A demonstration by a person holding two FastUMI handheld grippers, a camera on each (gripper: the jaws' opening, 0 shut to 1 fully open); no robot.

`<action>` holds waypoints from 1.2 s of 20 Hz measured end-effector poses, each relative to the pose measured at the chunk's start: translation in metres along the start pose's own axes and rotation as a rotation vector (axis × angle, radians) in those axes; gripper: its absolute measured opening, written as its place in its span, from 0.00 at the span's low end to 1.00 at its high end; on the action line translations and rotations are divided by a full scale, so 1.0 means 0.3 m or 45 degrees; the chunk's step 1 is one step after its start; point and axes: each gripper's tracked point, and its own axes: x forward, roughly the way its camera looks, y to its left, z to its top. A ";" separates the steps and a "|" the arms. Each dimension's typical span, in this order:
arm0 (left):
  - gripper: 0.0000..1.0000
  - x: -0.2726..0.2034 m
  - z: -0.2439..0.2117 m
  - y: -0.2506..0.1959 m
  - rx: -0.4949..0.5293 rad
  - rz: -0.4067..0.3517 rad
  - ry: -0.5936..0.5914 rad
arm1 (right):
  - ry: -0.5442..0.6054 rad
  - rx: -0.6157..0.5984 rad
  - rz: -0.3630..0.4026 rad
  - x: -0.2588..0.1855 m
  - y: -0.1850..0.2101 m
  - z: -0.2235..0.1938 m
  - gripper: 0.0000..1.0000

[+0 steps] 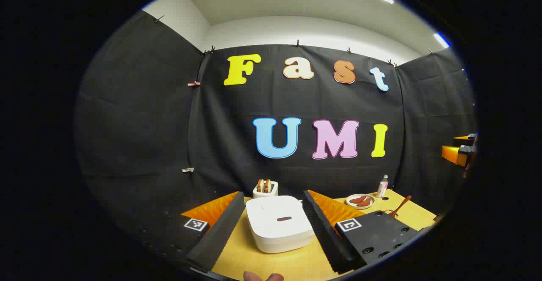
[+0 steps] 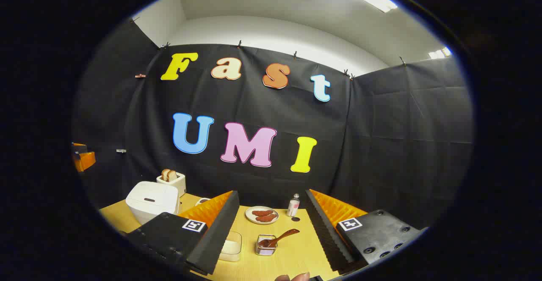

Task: Close the left gripper, press the button to open the rice cooker; take a wooden spoon from the chopstick holder with the right hand, scoop a spoonful of rice and pour it into the rice cooker, then put the wooden spoon back into the chopstick holder.

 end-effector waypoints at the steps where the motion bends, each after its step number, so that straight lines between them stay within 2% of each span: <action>1: 0.95 0.002 -0.001 -0.007 -0.006 0.001 0.001 | -0.009 -0.020 -0.005 0.003 -0.008 0.005 0.97; 8: 0.95 0.002 -0.008 -0.035 0.019 -0.019 0.015 | 0.009 -0.031 0.014 -0.012 0.003 -0.019 0.97; 24: 0.95 -0.008 0.002 -0.038 0.051 -0.049 0.000 | -0.001 -0.071 -0.011 -0.047 0.000 -0.008 0.97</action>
